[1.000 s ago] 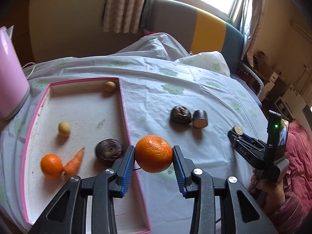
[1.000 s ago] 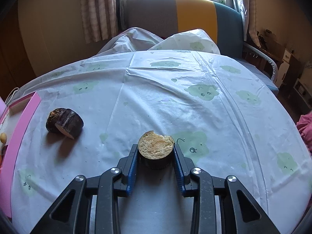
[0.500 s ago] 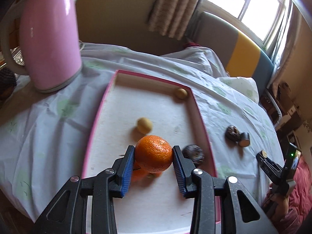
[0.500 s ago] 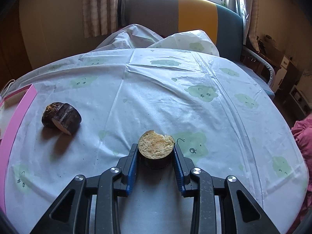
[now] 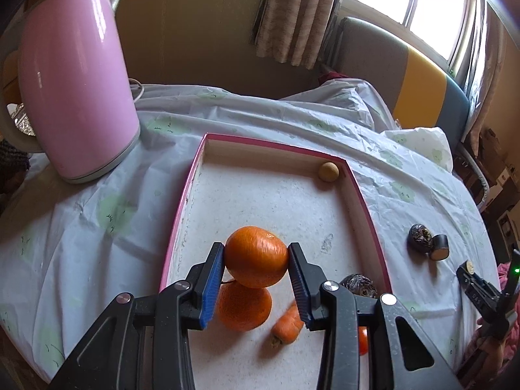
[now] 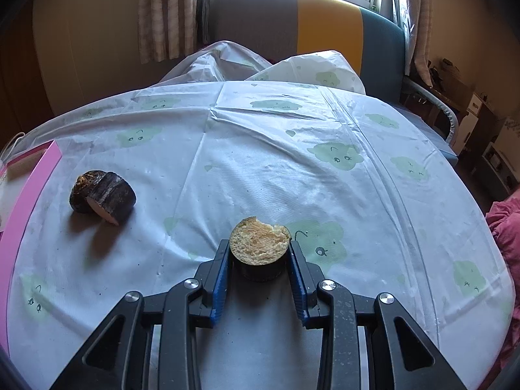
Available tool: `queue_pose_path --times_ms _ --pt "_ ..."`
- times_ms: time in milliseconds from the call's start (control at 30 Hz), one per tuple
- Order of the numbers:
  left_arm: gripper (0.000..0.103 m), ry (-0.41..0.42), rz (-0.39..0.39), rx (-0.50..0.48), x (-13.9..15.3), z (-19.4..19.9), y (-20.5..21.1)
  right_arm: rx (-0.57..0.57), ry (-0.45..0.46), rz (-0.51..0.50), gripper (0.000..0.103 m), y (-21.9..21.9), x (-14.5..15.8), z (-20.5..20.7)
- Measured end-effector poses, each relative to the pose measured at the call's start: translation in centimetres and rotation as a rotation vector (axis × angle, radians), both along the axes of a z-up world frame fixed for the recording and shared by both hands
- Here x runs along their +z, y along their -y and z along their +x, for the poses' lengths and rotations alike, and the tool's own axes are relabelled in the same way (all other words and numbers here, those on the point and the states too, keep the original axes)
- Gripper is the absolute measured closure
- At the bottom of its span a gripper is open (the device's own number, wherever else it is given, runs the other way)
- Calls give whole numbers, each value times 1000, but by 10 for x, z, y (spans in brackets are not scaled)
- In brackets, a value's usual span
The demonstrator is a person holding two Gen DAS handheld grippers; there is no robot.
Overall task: Organize fruits
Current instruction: 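Carry the orange into the tray and open the left tool, then lower the eggplant slice into the tray and open the right tool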
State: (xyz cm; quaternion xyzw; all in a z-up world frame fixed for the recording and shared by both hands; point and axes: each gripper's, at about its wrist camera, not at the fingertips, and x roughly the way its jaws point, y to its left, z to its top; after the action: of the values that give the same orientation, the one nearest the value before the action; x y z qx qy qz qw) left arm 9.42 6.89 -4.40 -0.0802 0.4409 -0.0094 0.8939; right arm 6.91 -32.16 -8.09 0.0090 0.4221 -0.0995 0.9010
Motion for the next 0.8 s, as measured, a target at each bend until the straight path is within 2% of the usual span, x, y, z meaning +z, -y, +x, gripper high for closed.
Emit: queue_pose_path --times_ms 167,533,800 --pt "58 -43 0 11 -8 -4 1 0 3 7 69 0 0 0" --pt "58 -22 29 21 -1 -42 10 1 -2 -28 69 -5 2 -1" --pt "58 14 78 -8 9 -58 24 19 10 8 69 -14 7 -10"
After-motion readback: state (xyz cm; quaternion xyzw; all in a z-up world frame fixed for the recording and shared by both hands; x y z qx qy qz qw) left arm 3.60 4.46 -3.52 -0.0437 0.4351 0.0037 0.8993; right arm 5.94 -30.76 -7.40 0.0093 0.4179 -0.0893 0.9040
